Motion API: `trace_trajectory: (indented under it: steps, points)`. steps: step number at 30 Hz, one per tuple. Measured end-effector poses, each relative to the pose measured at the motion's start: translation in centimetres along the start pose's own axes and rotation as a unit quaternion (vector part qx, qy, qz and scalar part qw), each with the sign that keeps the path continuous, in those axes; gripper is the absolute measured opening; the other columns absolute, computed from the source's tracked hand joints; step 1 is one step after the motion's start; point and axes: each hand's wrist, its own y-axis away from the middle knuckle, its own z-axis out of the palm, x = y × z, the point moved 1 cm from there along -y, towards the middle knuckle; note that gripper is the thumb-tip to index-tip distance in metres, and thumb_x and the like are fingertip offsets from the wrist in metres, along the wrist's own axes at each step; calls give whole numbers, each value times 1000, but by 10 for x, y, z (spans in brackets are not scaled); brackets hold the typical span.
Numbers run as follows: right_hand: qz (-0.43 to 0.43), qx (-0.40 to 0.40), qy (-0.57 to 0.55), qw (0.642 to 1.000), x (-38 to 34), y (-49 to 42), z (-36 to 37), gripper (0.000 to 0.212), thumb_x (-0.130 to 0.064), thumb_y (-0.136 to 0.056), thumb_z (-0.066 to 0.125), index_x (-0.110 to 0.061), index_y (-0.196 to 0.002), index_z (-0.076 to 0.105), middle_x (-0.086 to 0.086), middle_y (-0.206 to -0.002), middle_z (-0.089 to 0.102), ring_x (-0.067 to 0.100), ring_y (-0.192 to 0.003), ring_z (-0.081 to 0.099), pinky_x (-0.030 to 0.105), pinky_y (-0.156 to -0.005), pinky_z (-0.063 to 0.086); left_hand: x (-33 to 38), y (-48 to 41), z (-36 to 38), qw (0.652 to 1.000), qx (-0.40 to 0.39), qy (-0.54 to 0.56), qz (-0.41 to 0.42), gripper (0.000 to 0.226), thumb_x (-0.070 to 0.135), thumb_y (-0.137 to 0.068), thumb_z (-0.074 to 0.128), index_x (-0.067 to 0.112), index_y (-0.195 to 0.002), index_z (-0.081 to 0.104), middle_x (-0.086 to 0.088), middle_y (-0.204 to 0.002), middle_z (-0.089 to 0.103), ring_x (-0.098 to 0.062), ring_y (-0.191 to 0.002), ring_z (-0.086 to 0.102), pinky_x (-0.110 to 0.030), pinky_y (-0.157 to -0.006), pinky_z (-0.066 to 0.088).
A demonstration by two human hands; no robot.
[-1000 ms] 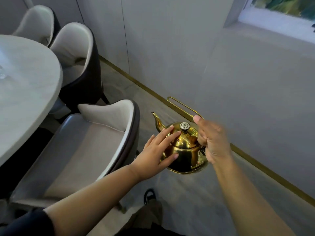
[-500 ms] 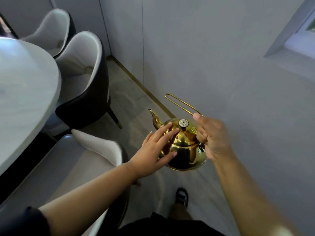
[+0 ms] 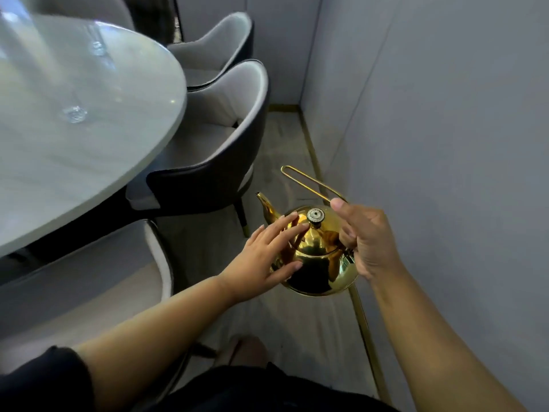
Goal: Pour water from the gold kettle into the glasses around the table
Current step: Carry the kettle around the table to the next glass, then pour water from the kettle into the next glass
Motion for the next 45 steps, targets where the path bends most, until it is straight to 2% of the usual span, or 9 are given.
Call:
trace_trajectory:
  steps: [4,8,12,16,20,24,32,37,45]
  points:
    - [10,-61,-20,998,3,-72,3,46,-43,-65,69,-22,-37,39,-10,-36,32,4,-34,27,14,-42,33,-29,-41,-14,999,43,-12,-31,60,43,-92,50,47,-139,12,29,-147,-3,15,-131,-7,-30,-113,-2]
    - [15,-108,-26,994,5,-146,20,46,-41,-66,71,-22,-40,38,-9,-36,32,5,-35,25,15,-42,29,-68,-80,-39,994,94,-27,-52,62,51,-89,48,48,-141,14,22,-151,5,7,-137,1,-42,-117,7]
    - [21,-162,-36,986,4,-214,51,47,-29,-75,67,-22,-38,40,-10,-36,32,4,-34,26,13,-41,30,-102,-108,-73,987,123,-45,-94,62,52,-89,47,48,-142,15,24,-150,5,7,-137,2,-41,-117,5]
    - [32,-206,-54,976,2,-275,87,44,-36,-67,72,-21,-39,41,-11,-35,32,4,-33,23,14,-38,23,-131,-130,-107,976,151,-64,-142,62,50,-90,46,45,-143,15,24,-151,3,8,-136,0,-39,-117,4]
    - [49,-259,-69,962,1,-334,127,52,-39,-63,73,8,-57,49,-11,-36,30,4,-34,21,15,-38,21,-159,-149,-140,962,187,-66,-188,61,48,-91,46,44,-144,15,24,-152,3,8,-135,1,-44,-118,10]
    - [56,-324,-74,942,-1,-393,170,44,-38,-62,73,-20,-40,39,-10,-36,31,4,-34,24,13,-38,27,-191,-165,-172,945,227,-71,-226,61,48,-92,47,47,-143,13,28,-151,-2,19,-132,-11,-45,-118,10]
    - [65,-464,-56,881,-7,-486,261,45,-30,-73,72,-18,-42,42,-7,-37,33,7,-35,26,15,-43,32,-244,-197,-225,893,300,-72,-328,63,41,-93,49,47,-142,9,29,-150,-8,10,-134,1,-43,-118,8]
    - [84,-486,-61,868,-3,-520,316,50,-19,-80,69,-21,-38,44,-9,-35,34,4,-31,27,12,-38,32,-275,-201,-256,870,285,-70,-395,66,42,-95,44,49,-141,-2,28,-148,-15,1,-140,3,-35,-115,-8]
    - [65,-490,-15,869,5,-544,404,48,-29,-75,68,-20,-36,41,-9,-36,31,7,-34,24,15,-40,30,-327,-172,-312,868,275,-75,-407,70,46,-95,43,48,-142,-9,21,-155,-12,-2,-143,4,-41,-116,-7]
